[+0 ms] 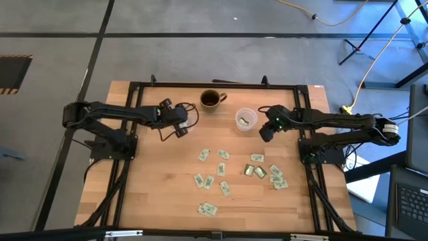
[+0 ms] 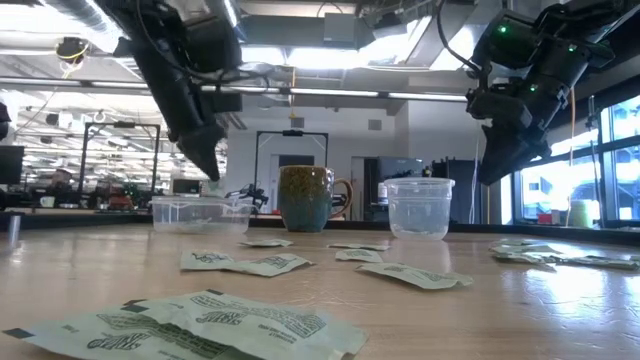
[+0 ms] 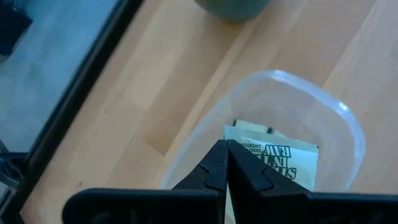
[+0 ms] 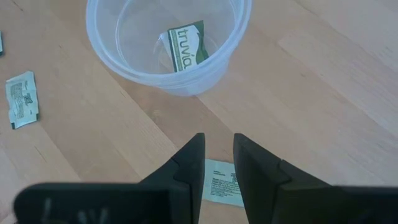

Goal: Pick and place Stevia / Truvia into bins
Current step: Put the light green stevia packet into the left transparent container

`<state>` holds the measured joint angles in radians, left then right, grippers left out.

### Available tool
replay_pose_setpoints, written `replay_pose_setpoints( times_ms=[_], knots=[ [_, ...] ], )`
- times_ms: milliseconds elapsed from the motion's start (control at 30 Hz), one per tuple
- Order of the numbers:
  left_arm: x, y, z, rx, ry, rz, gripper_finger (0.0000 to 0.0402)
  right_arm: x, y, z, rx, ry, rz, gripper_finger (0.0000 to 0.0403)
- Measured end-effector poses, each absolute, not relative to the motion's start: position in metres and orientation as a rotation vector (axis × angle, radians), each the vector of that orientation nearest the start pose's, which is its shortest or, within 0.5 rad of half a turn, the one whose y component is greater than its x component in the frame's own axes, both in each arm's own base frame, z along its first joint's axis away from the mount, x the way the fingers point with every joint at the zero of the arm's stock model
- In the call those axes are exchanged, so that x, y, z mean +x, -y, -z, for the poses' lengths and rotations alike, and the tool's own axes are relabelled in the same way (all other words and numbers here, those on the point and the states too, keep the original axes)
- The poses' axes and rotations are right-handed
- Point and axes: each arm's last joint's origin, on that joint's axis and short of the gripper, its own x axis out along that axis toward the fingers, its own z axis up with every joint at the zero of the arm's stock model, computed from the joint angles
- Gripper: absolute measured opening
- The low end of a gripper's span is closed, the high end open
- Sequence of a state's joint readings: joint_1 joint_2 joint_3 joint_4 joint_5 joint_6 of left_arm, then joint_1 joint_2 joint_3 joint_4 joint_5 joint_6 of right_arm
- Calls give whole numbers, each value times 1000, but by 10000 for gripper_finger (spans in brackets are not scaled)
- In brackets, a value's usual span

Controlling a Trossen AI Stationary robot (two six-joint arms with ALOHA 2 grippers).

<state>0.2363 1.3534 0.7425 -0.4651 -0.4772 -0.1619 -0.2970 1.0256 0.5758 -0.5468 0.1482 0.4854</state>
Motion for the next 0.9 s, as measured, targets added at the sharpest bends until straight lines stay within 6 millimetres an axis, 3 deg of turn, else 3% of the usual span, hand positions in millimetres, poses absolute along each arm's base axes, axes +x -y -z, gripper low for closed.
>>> replay_pose_setpoints(
  times_ms=[233,433,667,900],
  knots=[
    [238,-73,-170,59,-1110,-789,9,172,57,-195,511,-892,645,87],
    [238,-73,-167,55,-1123,-779,26,169,56,-193,553,-921,676,87],
    [238,-73,-168,57,-1120,-778,60,157,53,-171,645,-973,750,87],
    [238,-73,-168,64,-1123,-774,70,147,50,-150,660,-1019,774,87]
  ],
)
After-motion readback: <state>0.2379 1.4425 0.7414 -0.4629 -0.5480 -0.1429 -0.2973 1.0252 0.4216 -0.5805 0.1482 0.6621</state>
